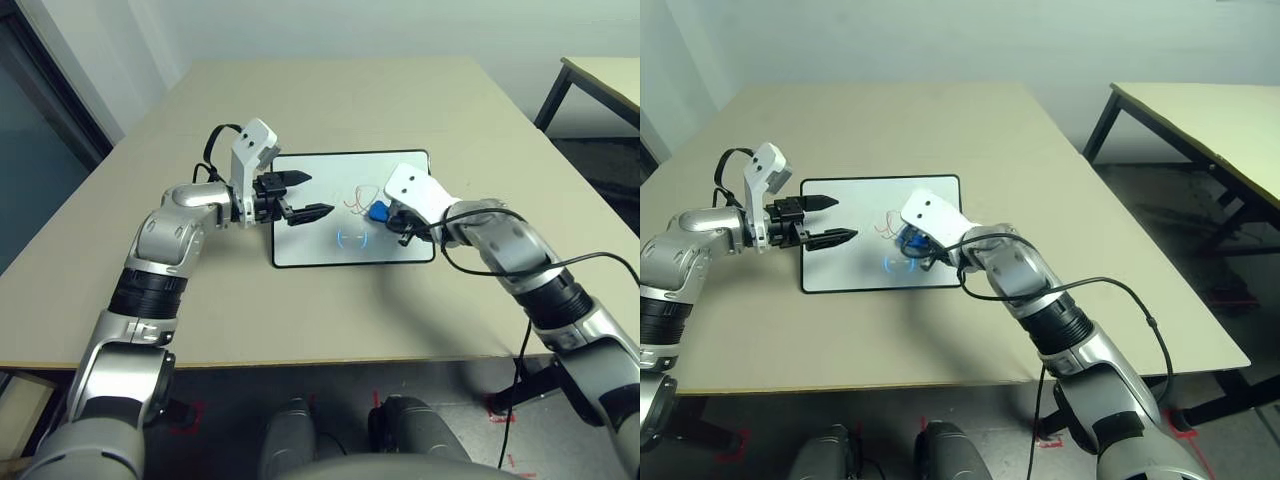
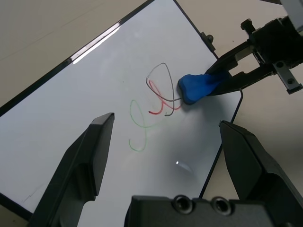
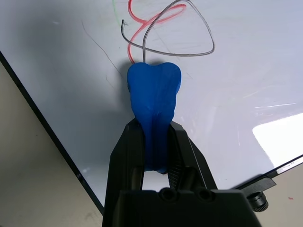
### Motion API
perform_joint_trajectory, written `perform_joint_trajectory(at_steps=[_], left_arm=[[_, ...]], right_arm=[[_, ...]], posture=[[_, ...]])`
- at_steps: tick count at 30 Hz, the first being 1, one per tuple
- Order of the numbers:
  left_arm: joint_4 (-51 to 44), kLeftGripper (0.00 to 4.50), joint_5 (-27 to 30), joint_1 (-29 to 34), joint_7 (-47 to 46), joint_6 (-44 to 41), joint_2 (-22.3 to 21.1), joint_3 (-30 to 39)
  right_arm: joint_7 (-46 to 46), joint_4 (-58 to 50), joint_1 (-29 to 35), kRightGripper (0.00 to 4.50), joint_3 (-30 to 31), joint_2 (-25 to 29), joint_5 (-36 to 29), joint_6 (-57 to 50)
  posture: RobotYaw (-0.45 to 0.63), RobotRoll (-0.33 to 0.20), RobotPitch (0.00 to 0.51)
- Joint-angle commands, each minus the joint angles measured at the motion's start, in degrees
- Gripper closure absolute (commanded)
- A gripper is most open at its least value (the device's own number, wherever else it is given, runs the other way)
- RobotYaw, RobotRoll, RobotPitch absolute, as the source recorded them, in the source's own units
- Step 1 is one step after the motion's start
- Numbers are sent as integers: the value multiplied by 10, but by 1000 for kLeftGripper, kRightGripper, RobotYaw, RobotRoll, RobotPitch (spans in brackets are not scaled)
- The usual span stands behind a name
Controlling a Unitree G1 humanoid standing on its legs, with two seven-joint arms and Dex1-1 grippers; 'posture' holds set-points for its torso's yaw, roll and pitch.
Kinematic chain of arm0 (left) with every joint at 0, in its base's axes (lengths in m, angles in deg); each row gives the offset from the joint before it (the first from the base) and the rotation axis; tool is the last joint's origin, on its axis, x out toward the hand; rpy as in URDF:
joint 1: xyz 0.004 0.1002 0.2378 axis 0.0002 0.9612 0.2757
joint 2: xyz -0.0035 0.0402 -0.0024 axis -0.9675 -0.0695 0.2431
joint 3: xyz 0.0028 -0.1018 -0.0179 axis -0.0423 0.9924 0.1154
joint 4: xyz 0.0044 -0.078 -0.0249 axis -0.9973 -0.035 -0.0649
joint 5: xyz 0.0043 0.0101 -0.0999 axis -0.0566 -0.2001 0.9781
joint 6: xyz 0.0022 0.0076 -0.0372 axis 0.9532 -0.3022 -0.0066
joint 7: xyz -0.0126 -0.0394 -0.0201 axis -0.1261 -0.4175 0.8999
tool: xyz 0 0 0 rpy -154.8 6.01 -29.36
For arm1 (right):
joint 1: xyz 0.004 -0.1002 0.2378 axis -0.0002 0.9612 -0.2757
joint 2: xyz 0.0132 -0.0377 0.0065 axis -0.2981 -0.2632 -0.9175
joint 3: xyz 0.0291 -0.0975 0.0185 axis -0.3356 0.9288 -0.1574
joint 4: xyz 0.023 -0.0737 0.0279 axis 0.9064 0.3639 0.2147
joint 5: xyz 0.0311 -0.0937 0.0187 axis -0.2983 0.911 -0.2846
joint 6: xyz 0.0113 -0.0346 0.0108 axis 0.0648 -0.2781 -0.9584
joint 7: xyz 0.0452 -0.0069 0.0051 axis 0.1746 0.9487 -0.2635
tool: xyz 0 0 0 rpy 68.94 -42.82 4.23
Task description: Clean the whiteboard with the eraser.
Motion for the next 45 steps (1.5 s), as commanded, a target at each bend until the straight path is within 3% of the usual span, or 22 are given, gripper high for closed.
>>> perform_joint_trajectory(at_steps=[1, 8, 20, 31, 40, 45], left_arm=[[-10, 0, -4, 6, -2, -10, -5, -3], [-16, 0, -1, 6, -7, -18, -4, -2], [-15, 0, 0, 1, -11, -22, 5, -5], [-12, 0, 0, 7, -11, -18, 10, -4], [-21, 0, 1, 17, -13, -22, 13, -6], [-23, 0, 2, 19, -14, -23, 15, -6]], right_arm=[[5, 45, 0, 3865, 9, -5, 21, -1], [10, 92, -48, 3883, -4, -11, 46, 37], [-62, -51, -3, 3883, 55, 29, 58, -35], [-44, 77, -96, 3883, 41, -4, 97, 50], [-112, -49, -42, 3883, 89, 36, 110, 2], [-108, 4, -60, 3883, 83, 28, 125, 29]], posture=[[-72, 0, 0], [-75, 0, 2], [-88, 0, 3], [-95, 0, 16], [-103, 0, 34], [-100, 0, 37]])
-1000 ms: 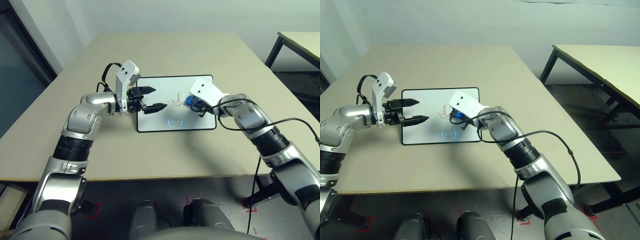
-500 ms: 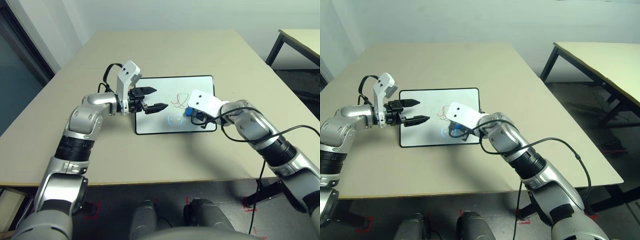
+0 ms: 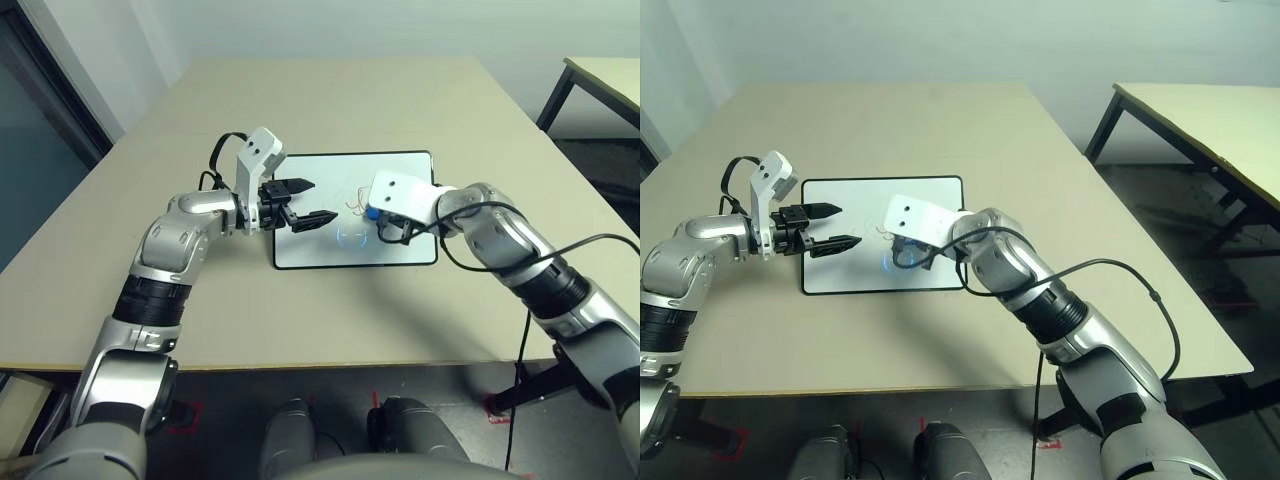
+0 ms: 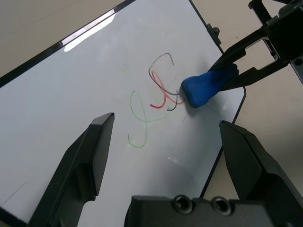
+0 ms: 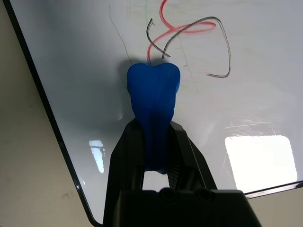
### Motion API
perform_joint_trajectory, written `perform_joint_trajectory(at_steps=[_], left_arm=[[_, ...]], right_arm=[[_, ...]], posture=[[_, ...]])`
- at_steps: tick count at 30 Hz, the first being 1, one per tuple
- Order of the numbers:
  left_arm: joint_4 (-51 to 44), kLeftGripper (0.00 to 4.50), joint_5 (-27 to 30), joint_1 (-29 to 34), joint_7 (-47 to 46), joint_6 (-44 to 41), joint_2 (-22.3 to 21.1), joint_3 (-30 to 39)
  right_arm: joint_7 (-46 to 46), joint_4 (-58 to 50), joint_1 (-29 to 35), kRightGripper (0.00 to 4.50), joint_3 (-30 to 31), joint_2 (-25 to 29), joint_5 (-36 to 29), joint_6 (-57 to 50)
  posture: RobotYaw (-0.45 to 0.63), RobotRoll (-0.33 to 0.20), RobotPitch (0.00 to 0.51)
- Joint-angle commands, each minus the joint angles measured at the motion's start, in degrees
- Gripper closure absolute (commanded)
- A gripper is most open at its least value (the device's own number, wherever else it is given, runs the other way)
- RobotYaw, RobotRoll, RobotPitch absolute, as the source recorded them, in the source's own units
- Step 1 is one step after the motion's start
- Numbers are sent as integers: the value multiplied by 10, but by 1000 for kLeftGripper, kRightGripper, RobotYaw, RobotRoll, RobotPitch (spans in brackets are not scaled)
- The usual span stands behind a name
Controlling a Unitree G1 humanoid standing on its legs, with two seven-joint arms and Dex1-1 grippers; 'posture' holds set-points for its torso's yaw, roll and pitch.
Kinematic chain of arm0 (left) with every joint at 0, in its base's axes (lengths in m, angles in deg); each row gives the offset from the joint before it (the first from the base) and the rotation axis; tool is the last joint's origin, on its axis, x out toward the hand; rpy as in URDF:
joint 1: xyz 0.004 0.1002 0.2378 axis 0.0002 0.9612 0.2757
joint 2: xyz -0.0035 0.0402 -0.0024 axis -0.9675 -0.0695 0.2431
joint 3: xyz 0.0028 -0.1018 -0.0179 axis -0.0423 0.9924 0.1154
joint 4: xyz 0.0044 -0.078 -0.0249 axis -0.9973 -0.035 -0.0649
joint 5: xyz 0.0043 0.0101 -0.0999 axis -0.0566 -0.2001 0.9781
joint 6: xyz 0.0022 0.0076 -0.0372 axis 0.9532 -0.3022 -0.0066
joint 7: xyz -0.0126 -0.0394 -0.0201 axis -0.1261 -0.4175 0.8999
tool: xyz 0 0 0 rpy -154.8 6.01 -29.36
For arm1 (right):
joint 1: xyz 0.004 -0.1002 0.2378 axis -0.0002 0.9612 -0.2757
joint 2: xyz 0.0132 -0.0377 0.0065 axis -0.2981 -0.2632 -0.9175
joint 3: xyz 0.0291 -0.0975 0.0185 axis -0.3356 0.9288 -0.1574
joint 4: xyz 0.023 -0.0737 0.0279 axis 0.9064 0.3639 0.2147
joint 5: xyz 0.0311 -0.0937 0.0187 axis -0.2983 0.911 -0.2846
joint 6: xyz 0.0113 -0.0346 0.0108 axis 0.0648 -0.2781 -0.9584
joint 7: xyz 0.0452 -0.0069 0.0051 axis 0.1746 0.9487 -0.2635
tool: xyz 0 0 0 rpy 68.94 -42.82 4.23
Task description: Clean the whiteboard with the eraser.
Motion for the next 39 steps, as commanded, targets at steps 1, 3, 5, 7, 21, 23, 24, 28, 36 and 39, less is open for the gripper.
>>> perform_joint_trajectory(at_steps=[1, 3, 5, 7, 21, 23, 24, 28, 36, 39], left_arm=[[-12, 0, 0, 5, 0, -4, 0, -5], [-14, 0, 0, 6, 0, -5, 0, -5], [-16, 0, 1, 7, 0, -6, 0, -5], [-17, 0, 1, 8, 0, -7, 0, -4], [-13, 0, -1, 3, 4, -7, 4, -9], [-11, 0, -2, 1, 4, -5, 6, -11], [-10, 0, -2, 0, 4, -5, 8, -11], [-4, 0, -4, -2, 5, -1, 10, -13], [-6, 0, -4, 3, 4, 2, 8, -12], [-7, 0, -4, 6, 5, 3, 5, -10]], right_arm=[[11, 70, -23, 3883, -1, -11, 18, 31], [24, 114, -46, 3883, -12, -24, 23, 54], [34, 160, -75, 3883, -22, -37, 26, 78], [40, 192, -95, 3883, -28, -45, 27, 95], [-38, -14, 0, 3884, -2, 11, 39, -8], [-36, 5, -12, 3884, -7, 10, 42, -3], [-32, 22, -23, 3884, -12, 8, 45, 4], [-10, 107, -78, 3895, -31, -12, 49, 37], [-27, 90, -73, 3895, -20, -14, 51, 34], [-47, 26, -36, 3895, -7, 1, 50, 4]], posture=[[-99, 0, 37], [-97, 0, 36], [-96, 0, 35], [-96, 0, 35], [-117, 0, 31], [-117, 0, 31], [-117, 0, 31], [-121, 0, 23], [-109, 0, 16], [-106, 0, 12]])
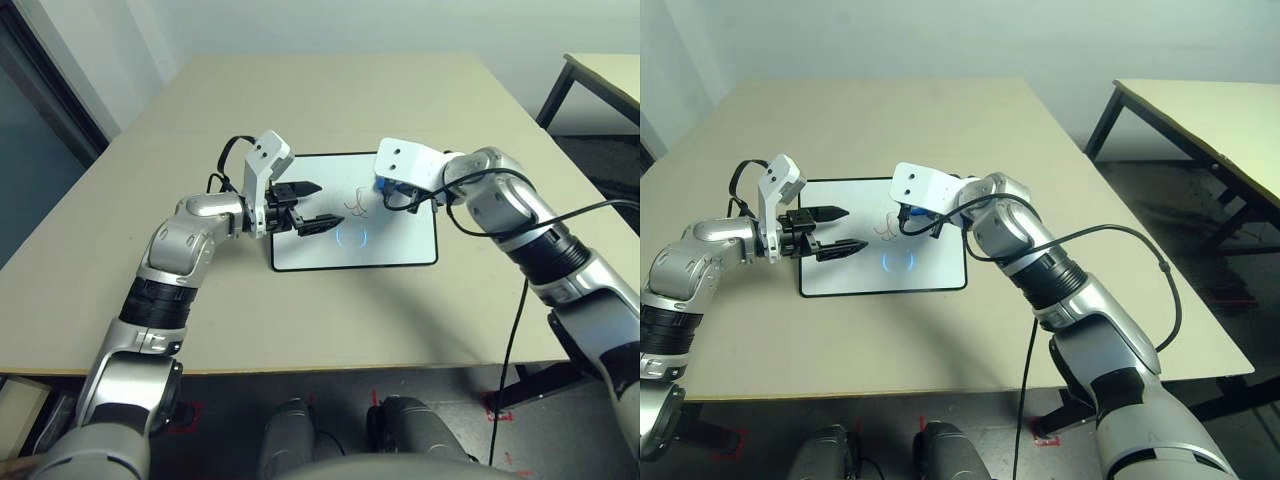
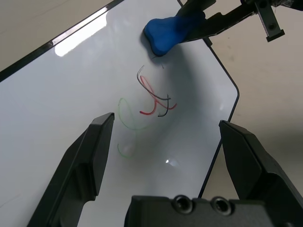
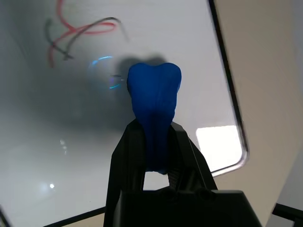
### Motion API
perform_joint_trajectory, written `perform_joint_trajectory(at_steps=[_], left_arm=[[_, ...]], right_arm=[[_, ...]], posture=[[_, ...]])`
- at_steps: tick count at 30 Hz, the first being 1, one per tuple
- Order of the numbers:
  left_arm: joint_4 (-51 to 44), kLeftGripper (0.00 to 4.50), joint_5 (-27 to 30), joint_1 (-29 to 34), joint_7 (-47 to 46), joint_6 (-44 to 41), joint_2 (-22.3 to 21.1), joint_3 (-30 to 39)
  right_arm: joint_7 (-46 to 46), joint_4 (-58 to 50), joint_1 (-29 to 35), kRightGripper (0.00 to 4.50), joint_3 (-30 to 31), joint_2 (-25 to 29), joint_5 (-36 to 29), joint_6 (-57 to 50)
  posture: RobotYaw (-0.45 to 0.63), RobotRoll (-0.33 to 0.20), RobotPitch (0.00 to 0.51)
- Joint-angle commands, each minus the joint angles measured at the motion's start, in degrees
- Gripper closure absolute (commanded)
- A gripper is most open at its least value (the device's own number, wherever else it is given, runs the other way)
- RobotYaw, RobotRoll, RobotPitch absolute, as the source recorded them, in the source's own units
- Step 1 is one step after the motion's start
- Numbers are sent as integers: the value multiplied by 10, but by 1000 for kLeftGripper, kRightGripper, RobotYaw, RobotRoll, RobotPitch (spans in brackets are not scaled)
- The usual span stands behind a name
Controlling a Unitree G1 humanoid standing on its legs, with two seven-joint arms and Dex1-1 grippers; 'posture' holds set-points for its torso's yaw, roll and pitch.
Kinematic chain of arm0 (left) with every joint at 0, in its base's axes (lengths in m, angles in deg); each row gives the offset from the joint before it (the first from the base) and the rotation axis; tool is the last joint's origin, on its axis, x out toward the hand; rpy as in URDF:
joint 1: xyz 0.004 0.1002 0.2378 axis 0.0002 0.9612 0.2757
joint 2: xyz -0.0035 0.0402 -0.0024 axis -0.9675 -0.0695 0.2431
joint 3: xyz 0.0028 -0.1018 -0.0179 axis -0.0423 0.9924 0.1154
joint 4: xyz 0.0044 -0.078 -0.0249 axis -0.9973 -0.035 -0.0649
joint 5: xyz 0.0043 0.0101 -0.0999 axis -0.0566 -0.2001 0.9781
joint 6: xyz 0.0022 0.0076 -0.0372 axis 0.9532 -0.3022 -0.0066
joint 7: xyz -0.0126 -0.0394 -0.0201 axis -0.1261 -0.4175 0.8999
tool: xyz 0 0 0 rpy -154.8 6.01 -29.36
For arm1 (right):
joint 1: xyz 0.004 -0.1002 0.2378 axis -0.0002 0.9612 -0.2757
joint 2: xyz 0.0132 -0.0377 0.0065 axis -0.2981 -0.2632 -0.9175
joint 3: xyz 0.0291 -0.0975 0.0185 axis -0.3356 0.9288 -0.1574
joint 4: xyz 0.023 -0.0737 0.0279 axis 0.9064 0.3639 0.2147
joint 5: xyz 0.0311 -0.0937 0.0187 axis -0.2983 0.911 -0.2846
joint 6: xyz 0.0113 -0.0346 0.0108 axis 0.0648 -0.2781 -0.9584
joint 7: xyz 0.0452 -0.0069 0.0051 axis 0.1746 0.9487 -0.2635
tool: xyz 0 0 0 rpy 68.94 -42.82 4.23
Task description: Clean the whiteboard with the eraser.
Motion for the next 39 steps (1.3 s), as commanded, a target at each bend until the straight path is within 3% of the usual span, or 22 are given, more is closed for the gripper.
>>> perform_joint_trajectory(at_steps=[1, 5, 15, 24, 28, 39], left_arm=[[4, 0, -4, 5, 1, 5, -5, -2], [11, 0, -7, 4, 2, 11, -7, -1], [11, 0, -5, 5, 2, 15, -7, -1], [14, 0, -4, 7, 4, 16, -17, 6], [24, 0, -5, 1, 5, 21, -19, 5], [45, 0, -7, -5, 8, 36, -20, 4]], right_arm=[[-26, -62, 41, 3895, 24, 14, 2, -35], [-30, -70, 50, 3896, 26, 13, 6, -44], [27, 95, -36, 3897, -7, -44, 11, 34], [-31, -64, 54, 3898, 37, -8, 10, -39], [-34, -61, 57, 3898, 44, -10, 14, -40], [56, 207, -71, 3898, -13, -62, 23, 78]], posture=[[-107, 0, 11], [-103, 0, 6], [-91, 0, 5], [-87, 0, 14], [-88, 0, 16], [-87, 0, 18]])
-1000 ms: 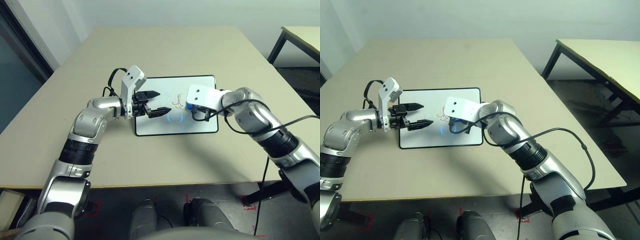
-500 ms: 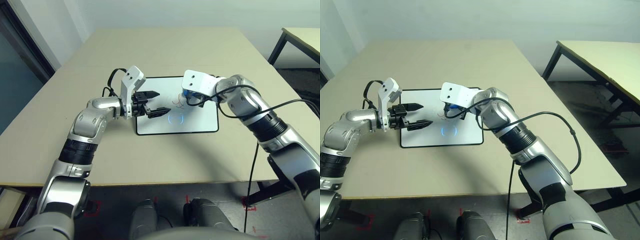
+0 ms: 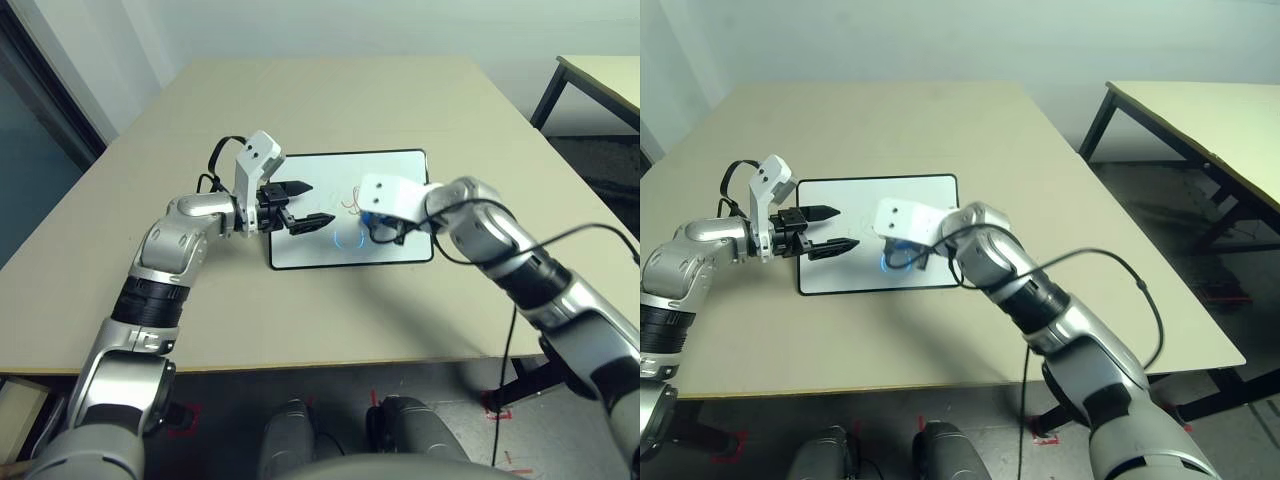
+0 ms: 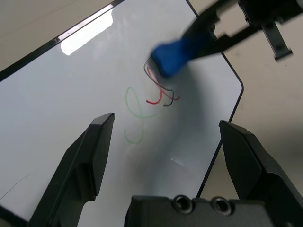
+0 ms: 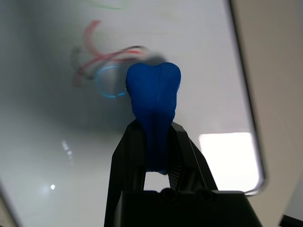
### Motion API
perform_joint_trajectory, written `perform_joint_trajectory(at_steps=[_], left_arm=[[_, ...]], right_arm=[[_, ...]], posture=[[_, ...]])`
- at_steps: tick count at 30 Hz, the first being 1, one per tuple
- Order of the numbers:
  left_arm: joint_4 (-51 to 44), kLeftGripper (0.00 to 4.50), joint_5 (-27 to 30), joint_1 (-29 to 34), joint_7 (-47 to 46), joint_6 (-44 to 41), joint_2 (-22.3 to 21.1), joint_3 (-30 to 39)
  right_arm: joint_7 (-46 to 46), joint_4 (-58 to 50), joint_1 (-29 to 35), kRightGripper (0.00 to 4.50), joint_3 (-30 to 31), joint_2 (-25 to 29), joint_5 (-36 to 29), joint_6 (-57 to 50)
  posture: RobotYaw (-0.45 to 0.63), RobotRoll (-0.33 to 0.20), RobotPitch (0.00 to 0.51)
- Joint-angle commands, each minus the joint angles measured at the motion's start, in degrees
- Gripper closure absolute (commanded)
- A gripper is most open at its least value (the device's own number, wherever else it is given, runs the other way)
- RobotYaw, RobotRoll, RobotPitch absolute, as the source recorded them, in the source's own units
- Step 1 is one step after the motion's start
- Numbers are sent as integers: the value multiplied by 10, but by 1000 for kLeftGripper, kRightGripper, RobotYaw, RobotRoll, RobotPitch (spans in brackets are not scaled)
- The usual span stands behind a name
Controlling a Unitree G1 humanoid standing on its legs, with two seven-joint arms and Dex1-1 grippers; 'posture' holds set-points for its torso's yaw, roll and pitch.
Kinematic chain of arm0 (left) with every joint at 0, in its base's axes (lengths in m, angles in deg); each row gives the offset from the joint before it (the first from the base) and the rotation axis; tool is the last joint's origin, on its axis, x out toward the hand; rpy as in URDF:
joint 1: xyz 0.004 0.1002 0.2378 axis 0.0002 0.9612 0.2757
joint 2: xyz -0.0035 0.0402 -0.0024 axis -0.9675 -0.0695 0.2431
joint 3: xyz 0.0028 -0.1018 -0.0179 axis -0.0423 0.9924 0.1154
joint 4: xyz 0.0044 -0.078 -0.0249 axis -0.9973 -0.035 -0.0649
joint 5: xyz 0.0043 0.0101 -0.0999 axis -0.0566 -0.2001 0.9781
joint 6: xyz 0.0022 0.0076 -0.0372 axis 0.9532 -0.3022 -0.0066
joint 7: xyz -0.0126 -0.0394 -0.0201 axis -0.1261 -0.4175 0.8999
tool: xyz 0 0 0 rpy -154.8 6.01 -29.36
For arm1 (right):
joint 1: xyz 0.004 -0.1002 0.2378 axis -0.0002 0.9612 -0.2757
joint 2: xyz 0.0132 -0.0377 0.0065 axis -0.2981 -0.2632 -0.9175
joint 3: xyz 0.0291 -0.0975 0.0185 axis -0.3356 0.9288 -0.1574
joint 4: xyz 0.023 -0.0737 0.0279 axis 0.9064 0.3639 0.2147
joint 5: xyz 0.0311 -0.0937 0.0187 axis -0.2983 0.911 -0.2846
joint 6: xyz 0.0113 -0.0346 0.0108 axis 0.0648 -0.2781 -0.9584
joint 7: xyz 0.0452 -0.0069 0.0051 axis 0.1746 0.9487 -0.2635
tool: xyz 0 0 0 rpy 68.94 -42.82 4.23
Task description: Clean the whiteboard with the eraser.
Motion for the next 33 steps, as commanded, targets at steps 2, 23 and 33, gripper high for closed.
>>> perform_joint_trajectory(at_steps=[2, 23, 33], left_arm=[[10, 0, -7, -3, 3, 8, -2, 1], [26, 0, -10, -12, 6, 21, 9, -5], [13, 0, -7, -9, 3, 9, 2, 0]], right_arm=[[9, 32, 9, 3898, -6, 5, 14, 13], [-37, -86, 31, 3900, 2, 13, 19, -45], [-85, -194, 120, 3900, 62, 39, 39, -62]], posture=[[-87, 0, 19], [-114, 0, 16], [-96, 0, 22]])
